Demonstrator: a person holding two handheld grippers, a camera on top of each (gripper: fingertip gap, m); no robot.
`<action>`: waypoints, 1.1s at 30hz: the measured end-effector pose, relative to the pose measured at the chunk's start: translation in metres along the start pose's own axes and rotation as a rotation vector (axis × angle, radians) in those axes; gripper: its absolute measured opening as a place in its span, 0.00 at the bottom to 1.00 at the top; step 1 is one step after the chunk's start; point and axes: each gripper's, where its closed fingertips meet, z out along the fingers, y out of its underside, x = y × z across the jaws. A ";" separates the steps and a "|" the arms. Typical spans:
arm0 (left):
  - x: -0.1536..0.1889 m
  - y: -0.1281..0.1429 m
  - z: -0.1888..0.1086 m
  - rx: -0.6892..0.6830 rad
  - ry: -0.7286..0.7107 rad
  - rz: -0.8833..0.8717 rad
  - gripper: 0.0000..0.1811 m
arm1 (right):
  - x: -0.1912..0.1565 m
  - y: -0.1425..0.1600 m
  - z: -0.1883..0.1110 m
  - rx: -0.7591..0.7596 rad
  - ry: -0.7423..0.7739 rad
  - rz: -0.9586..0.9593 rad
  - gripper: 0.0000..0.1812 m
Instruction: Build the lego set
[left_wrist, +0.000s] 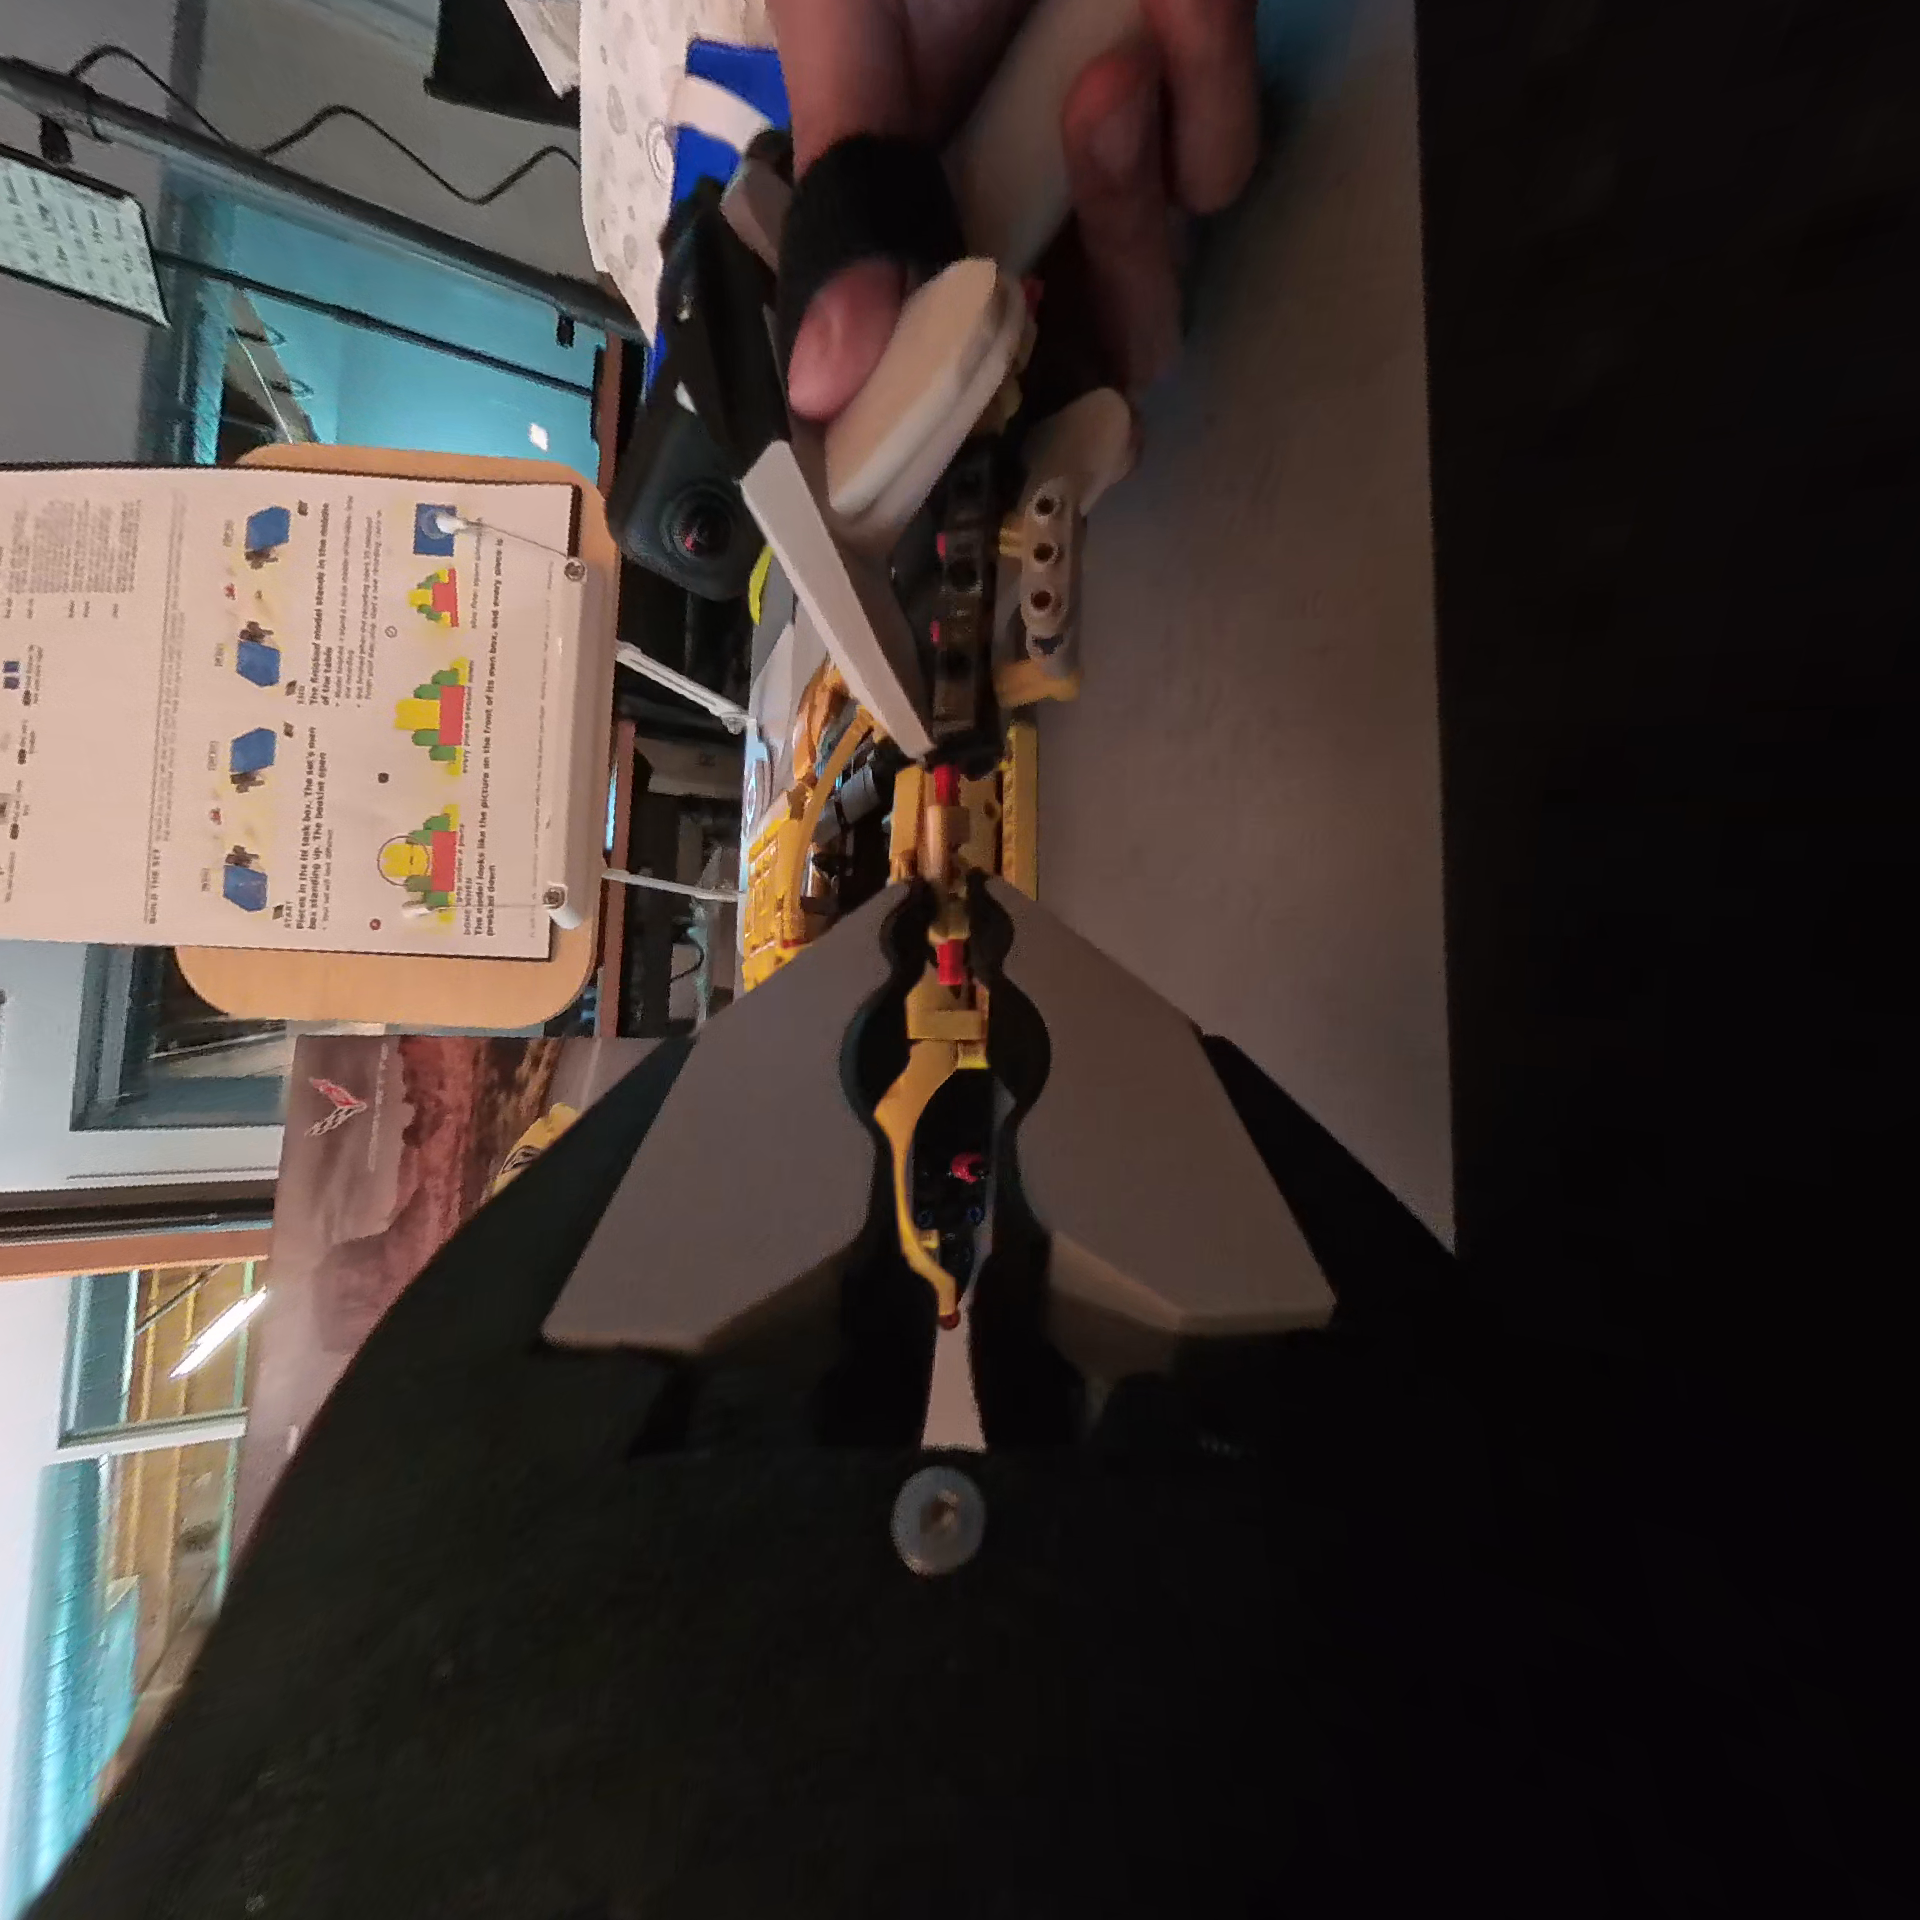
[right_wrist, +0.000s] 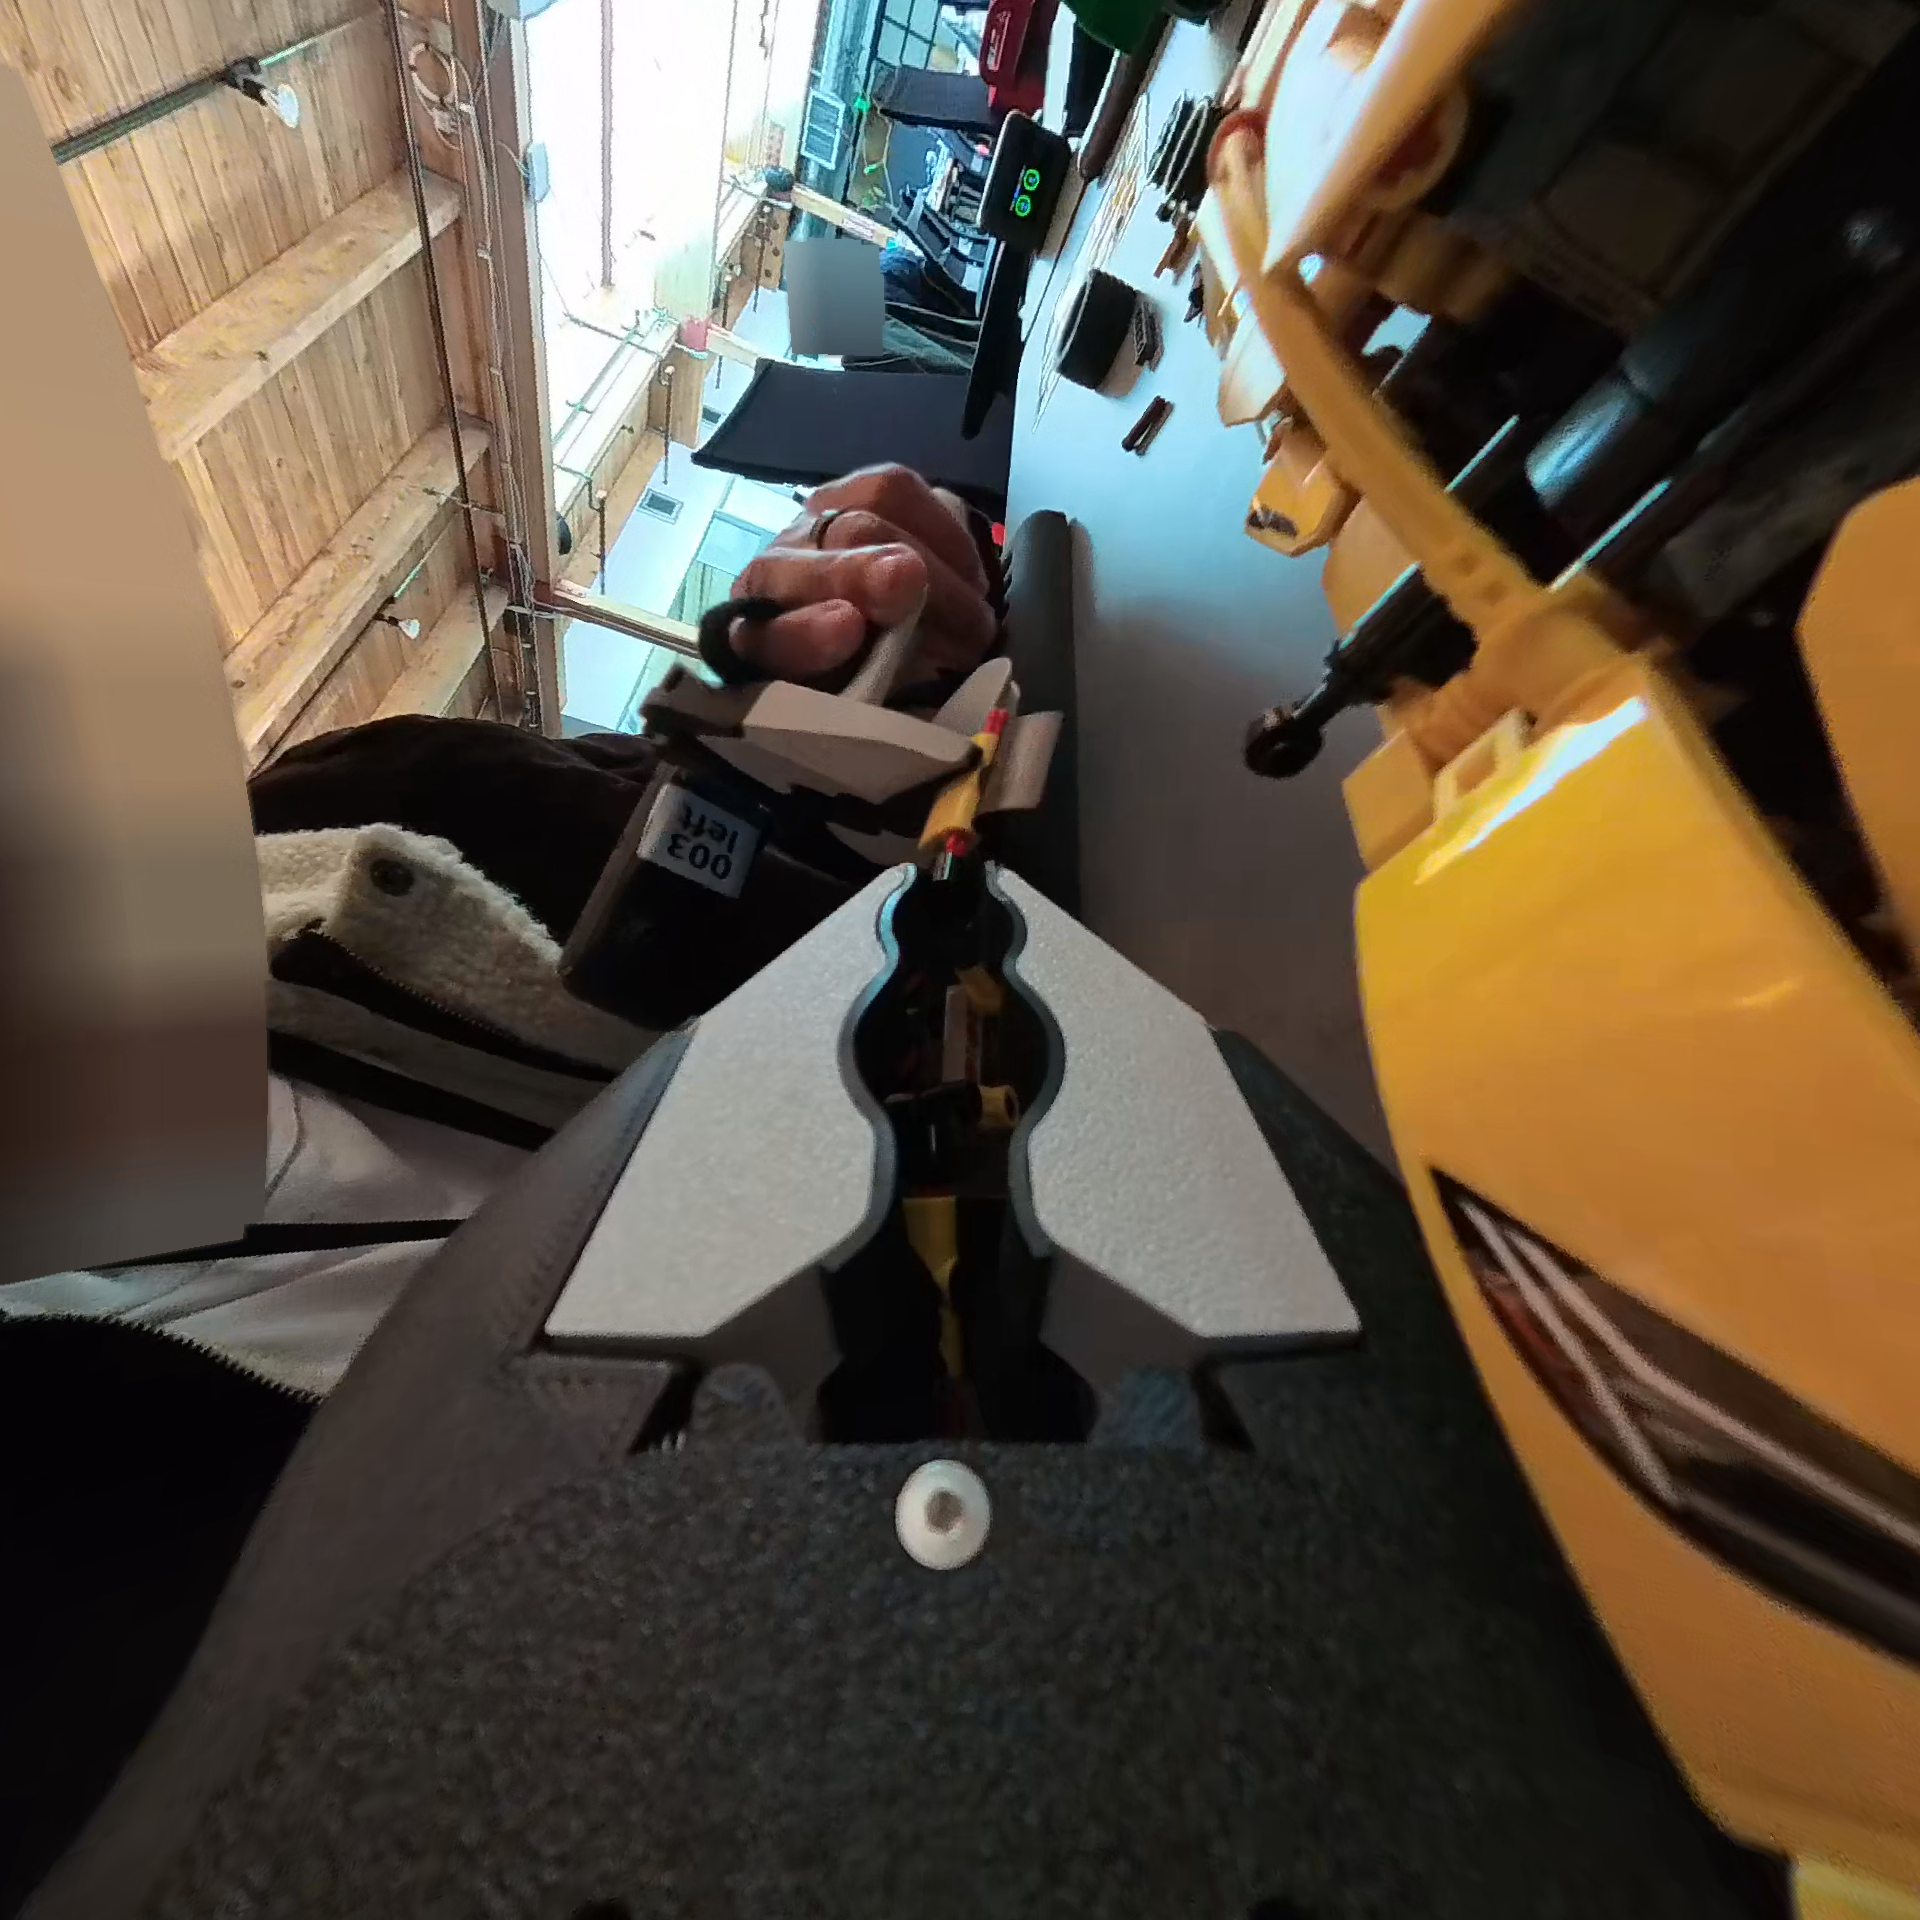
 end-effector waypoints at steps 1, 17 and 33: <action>0.000 0.001 0.001 -0.010 -0.002 0.006 0.04 | 0.001 0.000 0.000 0.002 0.009 -0.002 0.04; 0.003 0.008 0.004 -0.075 0.058 -0.154 0.03 | 0.012 -0.009 0.000 0.059 0.246 -0.267 0.04; 0.014 0.008 0.005 -0.121 0.029 0.079 0.03 | 0.026 -0.004 -0.001 -0.050 0.562 -0.606 0.04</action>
